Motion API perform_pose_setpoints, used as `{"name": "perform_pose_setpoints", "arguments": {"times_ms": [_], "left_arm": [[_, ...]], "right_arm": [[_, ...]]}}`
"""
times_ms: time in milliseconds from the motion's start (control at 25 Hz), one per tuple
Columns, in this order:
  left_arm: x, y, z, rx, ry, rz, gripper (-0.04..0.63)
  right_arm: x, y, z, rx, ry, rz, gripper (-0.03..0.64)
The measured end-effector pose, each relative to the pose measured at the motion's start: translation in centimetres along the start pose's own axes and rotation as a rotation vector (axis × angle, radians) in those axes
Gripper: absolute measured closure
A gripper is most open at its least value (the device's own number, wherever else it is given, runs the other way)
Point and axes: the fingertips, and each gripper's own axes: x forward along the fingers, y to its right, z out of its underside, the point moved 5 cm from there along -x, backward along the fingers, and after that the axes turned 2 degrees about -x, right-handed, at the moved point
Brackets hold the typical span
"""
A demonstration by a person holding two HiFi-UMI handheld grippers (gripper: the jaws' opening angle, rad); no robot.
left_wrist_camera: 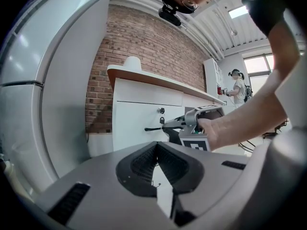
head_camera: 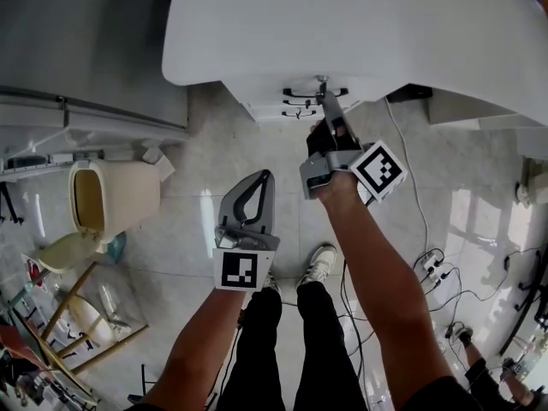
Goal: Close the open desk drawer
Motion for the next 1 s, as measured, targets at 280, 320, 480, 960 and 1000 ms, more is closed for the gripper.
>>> {"name": "perform_pose_setpoints", "arguments": {"times_ms": [280,320,480,960,1000], "left_arm": [[0.0,-0.4,0.4,-0.011,0.007,-0.006,0.588],[-0.1,-0.4,0.4,-0.013,0.007,-0.007,0.588],[-0.3,-0.4,0.5,-0.002,0.001,-0.01,0.588],[-1.3,-0.5,0.6,-0.005,-0.007,-0.036,0.588],[-1.5,-0.5,0.5,-0.005,-0.005,-0.039,0.588]], "right_arm": [[1.5,0.1,-0.3,0.005,0.002,0.004,0.568],[1.6,0.1,-0.4,0.008,0.002,0.002,0.568],[2.1,0.1,-0.8,0.017,-0.004,-0.005,0.568],[2.5,0.7,-0.6,0.07,-0.014,-0.031,0.568],[2.5,0.7,-0.6,0.066,-0.019,-0.042,0.568]]}}
